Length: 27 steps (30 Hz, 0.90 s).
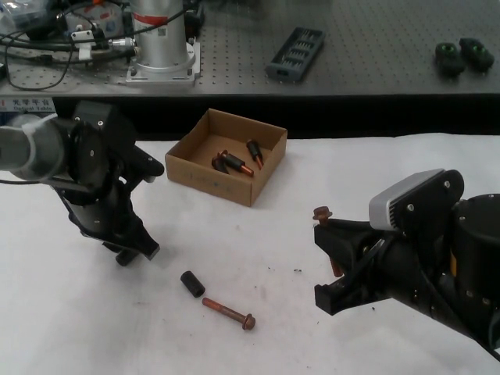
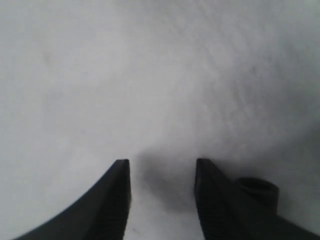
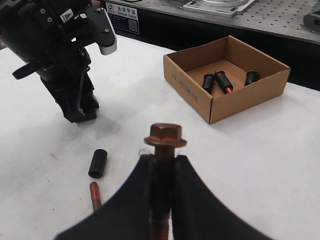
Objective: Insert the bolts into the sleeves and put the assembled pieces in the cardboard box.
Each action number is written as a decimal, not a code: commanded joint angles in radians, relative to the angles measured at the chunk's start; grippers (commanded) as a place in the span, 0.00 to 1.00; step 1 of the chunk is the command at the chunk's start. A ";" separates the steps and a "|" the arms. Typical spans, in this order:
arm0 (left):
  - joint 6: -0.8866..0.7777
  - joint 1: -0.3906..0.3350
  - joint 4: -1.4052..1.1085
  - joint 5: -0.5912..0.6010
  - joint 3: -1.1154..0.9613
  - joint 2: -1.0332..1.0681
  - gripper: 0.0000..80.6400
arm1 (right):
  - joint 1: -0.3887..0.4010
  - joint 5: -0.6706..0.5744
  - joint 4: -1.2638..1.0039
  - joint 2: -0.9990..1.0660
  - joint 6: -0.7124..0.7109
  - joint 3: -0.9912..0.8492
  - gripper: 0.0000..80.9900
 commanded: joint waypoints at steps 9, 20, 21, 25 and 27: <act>-0.002 0.005 0.002 -0.011 0.010 0.077 0.39 | 0.001 0.024 -0.035 -0.015 0.002 -0.005 0.08; 0.015 0.005 0.046 -0.009 0.010 -0.063 0.39 | 0.001 0.024 -0.036 -0.015 0.000 -0.005 0.08; 0.015 0.005 0.049 -0.007 0.010 -0.091 0.39 | 0.001 0.024 -0.036 -0.015 0.000 -0.005 0.08; 0.015 0.005 0.086 0.004 0.010 -0.198 0.39 | 0.001 0.024 -0.036 -0.012 0.000 -0.005 0.08; 0.015 0.005 0.117 0.018 0.010 -0.249 0.39 | 0.001 0.024 -0.036 -0.012 0.000 -0.005 0.08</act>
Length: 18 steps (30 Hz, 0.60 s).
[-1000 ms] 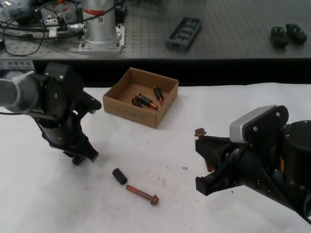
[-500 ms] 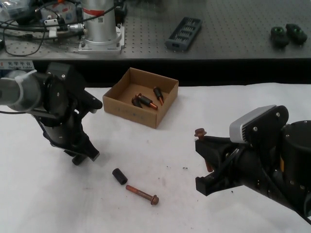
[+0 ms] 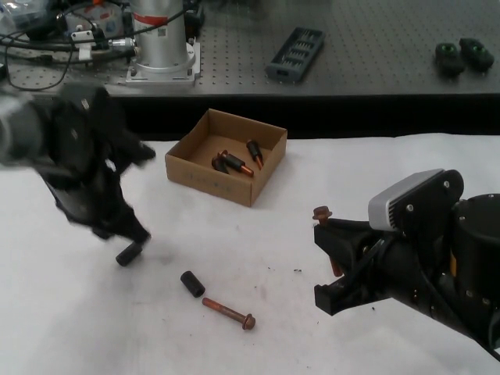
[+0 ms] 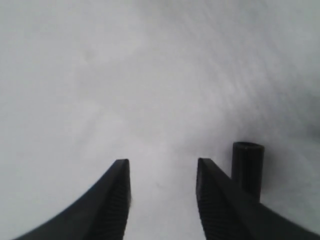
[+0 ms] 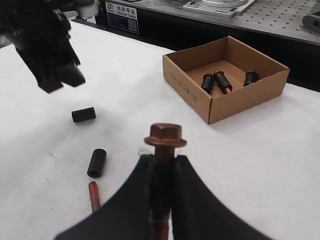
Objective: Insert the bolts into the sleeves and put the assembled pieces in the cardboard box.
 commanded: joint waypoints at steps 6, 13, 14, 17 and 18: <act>0.008 0.005 0.134 0.025 -0.006 -0.192 0.39 | 0.001 0.023 -0.028 -0.012 0.007 -0.005 0.08; 0.008 0.005 0.201 0.171 -0.006 -0.204 0.39 | 0.001 0.023 -0.021 -0.012 0.007 -0.005 0.08; 0.008 0.005 0.201 0.181 -0.006 -0.204 0.39 | 0.001 0.023 -0.021 -0.012 0.007 -0.005 0.08; 0.003 0.005 0.199 0.191 -0.006 -0.193 0.39 | 0.001 0.023 -0.021 -0.012 0.007 -0.005 0.08; 0.004 0.005 0.199 0.191 -0.006 -0.186 0.39 | 0.001 0.023 -0.021 -0.012 0.007 -0.005 0.08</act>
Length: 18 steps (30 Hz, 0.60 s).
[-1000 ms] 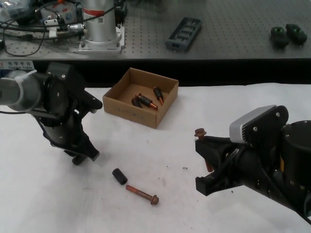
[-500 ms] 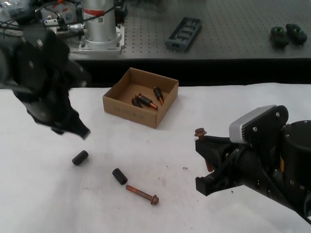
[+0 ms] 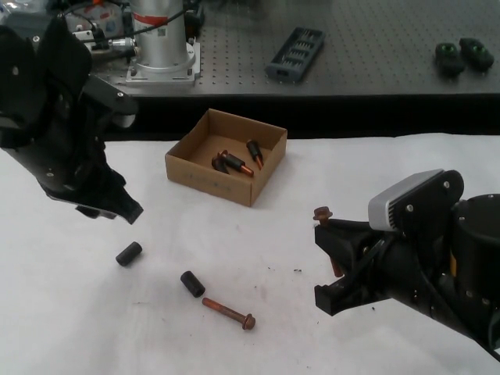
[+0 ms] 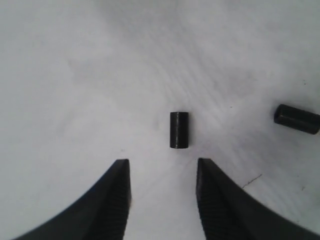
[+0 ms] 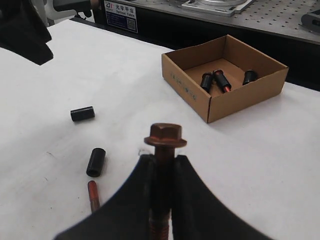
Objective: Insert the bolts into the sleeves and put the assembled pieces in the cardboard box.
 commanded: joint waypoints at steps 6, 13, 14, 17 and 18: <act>-0.001 0.005 0.001 0.022 -0.006 0.083 0.39 | 0.001 0.019 -0.024 -0.012 -0.016 -0.005 0.08; -0.024 0.005 -0.059 0.022 -0.006 0.166 0.39 | 0.001 0.019 -0.024 -0.012 -0.016 -0.005 0.08; -0.032 0.005 -0.075 0.022 -0.006 0.175 0.39 | 0.001 0.019 -0.024 -0.012 -0.016 -0.005 0.08; -0.041 0.005 -0.111 0.022 -0.006 0.205 0.39 | 0.001 0.019 -0.024 -0.012 -0.016 -0.005 0.08; -0.041 0.005 -0.115 0.022 -0.006 0.216 0.39 | 0.001 0.019 -0.024 -0.012 -0.016 -0.005 0.08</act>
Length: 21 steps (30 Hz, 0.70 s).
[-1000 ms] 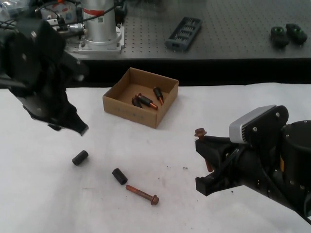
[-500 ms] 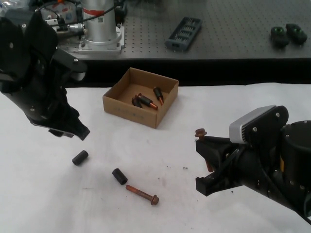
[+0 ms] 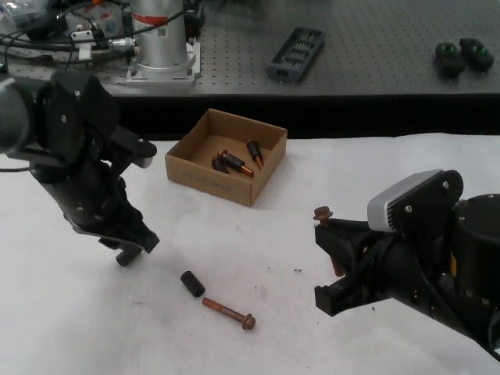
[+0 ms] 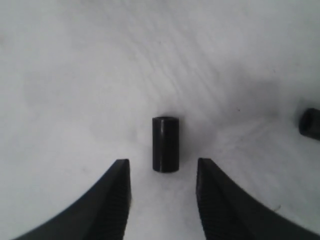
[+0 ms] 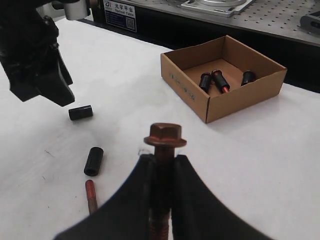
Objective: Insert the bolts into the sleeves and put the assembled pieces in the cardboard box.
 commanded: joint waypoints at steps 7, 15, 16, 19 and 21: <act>-0.020 0.005 -0.091 0.001 -0.006 0.093 0.39 | 0.001 0.017 -0.026 -0.012 -0.002 -0.005 0.08; -0.020 0.005 -0.095 0.017 -0.006 0.138 0.39 | 0.001 0.017 -0.029 -0.012 -0.002 -0.005 0.08; -0.020 0.005 -0.094 0.017 -0.006 0.141 0.39 | 0.001 0.017 -0.029 -0.012 -0.002 -0.005 0.08; -0.020 0.005 -0.090 0.017 -0.006 0.145 0.39 | 0.001 0.017 -0.029 -0.012 -0.002 -0.005 0.08; -0.020 0.005 -0.090 0.017 -0.006 0.145 0.39 | 0.001 0.017 -0.029 -0.012 -0.002 -0.005 0.08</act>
